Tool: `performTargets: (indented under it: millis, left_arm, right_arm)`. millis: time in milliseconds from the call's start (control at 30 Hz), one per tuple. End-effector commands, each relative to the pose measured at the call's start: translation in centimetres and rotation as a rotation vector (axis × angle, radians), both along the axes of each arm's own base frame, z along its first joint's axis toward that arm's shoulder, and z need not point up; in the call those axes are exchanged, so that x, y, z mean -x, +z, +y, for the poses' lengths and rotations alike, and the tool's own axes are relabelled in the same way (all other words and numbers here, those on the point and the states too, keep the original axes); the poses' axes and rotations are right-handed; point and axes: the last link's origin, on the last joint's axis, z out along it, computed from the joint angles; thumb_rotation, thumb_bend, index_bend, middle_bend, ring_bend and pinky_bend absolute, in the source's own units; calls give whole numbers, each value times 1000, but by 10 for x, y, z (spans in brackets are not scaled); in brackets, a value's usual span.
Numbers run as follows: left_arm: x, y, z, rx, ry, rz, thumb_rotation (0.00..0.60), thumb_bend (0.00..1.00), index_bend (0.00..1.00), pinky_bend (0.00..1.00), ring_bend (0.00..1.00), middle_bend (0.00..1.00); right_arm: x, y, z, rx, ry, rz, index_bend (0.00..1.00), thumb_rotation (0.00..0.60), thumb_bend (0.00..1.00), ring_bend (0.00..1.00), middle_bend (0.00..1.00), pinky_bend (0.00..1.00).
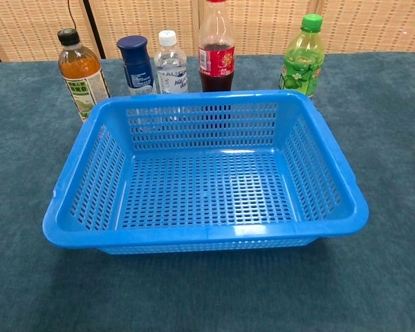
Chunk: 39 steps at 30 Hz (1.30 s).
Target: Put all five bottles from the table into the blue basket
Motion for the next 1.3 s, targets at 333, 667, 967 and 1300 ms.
performTargets:
  millis: [333, 667, 967, 1300]
  left_arm:
    - [-5, 8, 12, -8, 16, -18, 600, 70, 0, 0, 0, 0]
    - [-3, 8, 17, -9, 29, -11, 600, 70, 0, 0, 0, 0]
    - [-2, 5, 24, 1, 45, -2, 600, 70, 0, 0, 0, 0]
    - [-1, 4, 29, 5, 55, -6, 600, 70, 0, 0, 0, 0]
  right_arm:
    - [-2, -5, -108, -152, -53, -290, 0, 600, 0, 0, 0, 0]
    - [-28, -43, -158, -296, -90, -460, 0, 600, 0, 0, 0, 0]
    - [-58, -77, -175, -398, -87, -533, 0, 600, 0, 0, 0, 0]
    - [-93, -113, -196, -438, -70, -532, 0, 600, 0, 0, 0, 0]
